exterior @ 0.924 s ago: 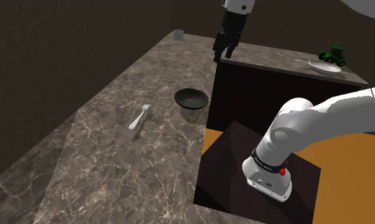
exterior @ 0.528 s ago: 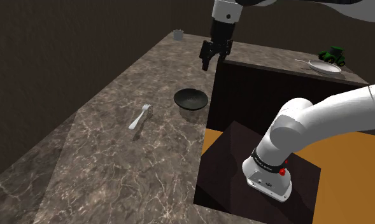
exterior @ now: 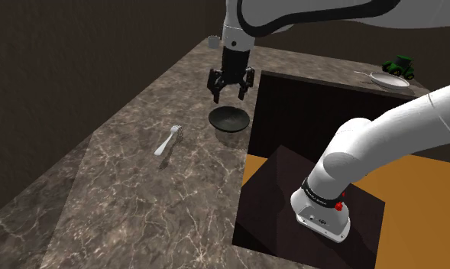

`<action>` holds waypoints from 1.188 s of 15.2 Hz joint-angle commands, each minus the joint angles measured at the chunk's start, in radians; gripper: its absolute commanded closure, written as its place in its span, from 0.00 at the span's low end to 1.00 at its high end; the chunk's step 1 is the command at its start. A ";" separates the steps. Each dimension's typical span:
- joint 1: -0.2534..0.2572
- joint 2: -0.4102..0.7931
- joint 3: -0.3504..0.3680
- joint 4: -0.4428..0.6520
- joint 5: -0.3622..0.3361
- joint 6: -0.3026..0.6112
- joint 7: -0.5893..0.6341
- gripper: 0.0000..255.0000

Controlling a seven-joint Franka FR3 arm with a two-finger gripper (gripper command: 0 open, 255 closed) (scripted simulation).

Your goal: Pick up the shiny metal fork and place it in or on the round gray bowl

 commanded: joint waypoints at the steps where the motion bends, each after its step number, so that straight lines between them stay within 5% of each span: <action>1: -0.006 0.063 0.046 0.019 0.019 0.044 0.098 0.00; 9: -0.040 0.353 0.186 0.142 0.014 0.204 0.464 0.00; 18: -0.018 0.737 0.229 0.384 -0.115 0.321 0.879 0.00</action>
